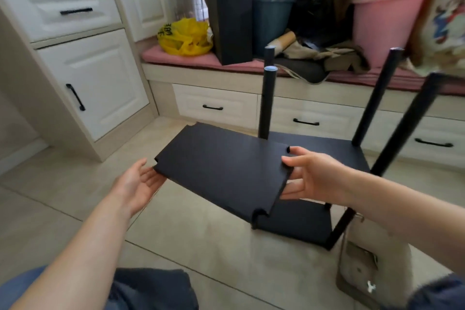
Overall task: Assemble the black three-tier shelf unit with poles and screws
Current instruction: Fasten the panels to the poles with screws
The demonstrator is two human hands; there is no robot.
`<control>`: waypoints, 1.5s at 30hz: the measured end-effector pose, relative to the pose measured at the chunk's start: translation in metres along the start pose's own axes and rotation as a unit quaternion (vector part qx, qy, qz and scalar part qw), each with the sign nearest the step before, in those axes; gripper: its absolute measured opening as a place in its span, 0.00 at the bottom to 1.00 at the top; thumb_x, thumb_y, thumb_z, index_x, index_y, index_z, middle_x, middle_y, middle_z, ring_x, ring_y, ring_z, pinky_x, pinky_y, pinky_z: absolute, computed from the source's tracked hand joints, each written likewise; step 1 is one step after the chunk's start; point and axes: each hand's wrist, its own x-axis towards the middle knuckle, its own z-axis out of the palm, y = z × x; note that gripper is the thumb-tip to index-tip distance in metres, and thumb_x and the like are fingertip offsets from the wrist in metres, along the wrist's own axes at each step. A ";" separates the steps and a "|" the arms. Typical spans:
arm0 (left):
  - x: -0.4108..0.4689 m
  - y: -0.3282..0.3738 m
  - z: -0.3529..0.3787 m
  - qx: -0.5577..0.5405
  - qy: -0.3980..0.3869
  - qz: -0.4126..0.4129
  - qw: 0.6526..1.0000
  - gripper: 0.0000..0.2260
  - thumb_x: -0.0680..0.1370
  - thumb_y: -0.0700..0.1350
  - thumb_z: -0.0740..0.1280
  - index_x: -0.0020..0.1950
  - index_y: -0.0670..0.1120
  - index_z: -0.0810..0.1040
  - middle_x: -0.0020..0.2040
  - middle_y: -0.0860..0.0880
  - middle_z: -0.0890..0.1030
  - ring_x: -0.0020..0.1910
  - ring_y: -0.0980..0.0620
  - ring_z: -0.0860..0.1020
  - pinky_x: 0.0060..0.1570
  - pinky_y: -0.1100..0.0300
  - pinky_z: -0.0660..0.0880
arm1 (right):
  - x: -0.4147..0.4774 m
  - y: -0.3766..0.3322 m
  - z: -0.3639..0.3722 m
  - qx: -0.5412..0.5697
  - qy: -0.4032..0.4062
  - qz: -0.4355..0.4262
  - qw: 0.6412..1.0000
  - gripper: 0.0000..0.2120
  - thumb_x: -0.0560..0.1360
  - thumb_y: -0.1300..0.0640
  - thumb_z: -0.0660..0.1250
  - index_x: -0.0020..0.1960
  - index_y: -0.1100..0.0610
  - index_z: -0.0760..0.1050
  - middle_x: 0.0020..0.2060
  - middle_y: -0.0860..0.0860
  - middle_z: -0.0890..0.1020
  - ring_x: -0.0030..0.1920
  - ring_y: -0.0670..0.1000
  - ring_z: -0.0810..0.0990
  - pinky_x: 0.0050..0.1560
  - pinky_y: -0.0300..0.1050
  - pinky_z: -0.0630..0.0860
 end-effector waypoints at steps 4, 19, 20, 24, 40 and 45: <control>-0.012 0.001 0.011 0.137 -0.065 -0.029 0.988 0.19 0.84 0.53 0.63 0.64 0.37 0.75 0.55 0.40 0.82 0.50 0.44 0.84 0.49 0.52 0.79 | -0.031 -0.008 -0.040 -0.021 0.006 -0.003 1.000 0.20 0.78 0.60 0.65 0.64 0.42 0.65 0.46 0.61 0.85 0.39 0.65 0.86 0.41 0.58 0.83; -0.041 -0.018 0.057 0.321 -0.235 0.020 0.917 0.26 0.70 0.50 0.74 0.65 0.40 0.78 0.52 0.43 0.85 0.43 0.39 0.85 0.42 0.53 0.83 | -0.070 -0.013 -0.099 -0.028 0.155 -0.057 0.986 0.15 0.77 0.62 0.68 0.62 0.65 0.75 0.51 0.62 0.85 0.46 0.60 0.87 0.38 0.52 0.84; -0.043 -0.018 0.063 0.319 -0.233 0.024 0.918 0.26 0.70 0.50 0.74 0.65 0.40 0.78 0.51 0.44 0.85 0.42 0.39 0.85 0.41 0.54 0.83 | -0.074 -0.012 -0.100 -0.011 0.167 -0.058 0.984 0.14 0.77 0.65 0.68 0.61 0.67 0.76 0.53 0.63 0.84 0.46 0.59 0.87 0.39 0.49 0.84; -0.052 -0.019 0.088 0.307 -0.242 0.032 0.920 0.25 0.71 0.49 0.73 0.64 0.39 0.78 0.50 0.44 0.85 0.41 0.41 0.85 0.38 0.55 0.83 | -0.087 -0.009 -0.107 -0.003 0.174 -0.089 0.981 0.23 0.71 0.68 0.71 0.65 0.59 0.75 0.55 0.58 0.85 0.50 0.56 0.86 0.41 0.48 0.83; -0.094 0.009 0.168 0.265 -0.268 0.189 0.907 0.11 0.66 0.55 0.75 0.39 0.49 0.85 0.39 0.50 0.84 0.34 0.51 0.83 0.32 0.59 0.80 | -0.140 -0.057 -0.117 -0.003 0.254 -0.253 0.933 0.07 0.76 0.56 0.70 0.53 0.55 0.81 0.45 0.50 0.87 0.41 0.48 0.87 0.34 0.41 0.81; -0.104 0.034 0.192 0.230 -0.209 0.228 0.923 0.11 0.73 0.51 0.75 0.46 0.43 0.85 0.39 0.49 0.86 0.35 0.51 0.85 0.31 0.58 0.81 | -0.152 -0.091 -0.114 -0.021 0.266 -0.272 0.925 0.09 0.77 0.56 0.69 0.49 0.61 0.82 0.40 0.51 0.87 0.36 0.47 0.86 0.31 0.38 0.79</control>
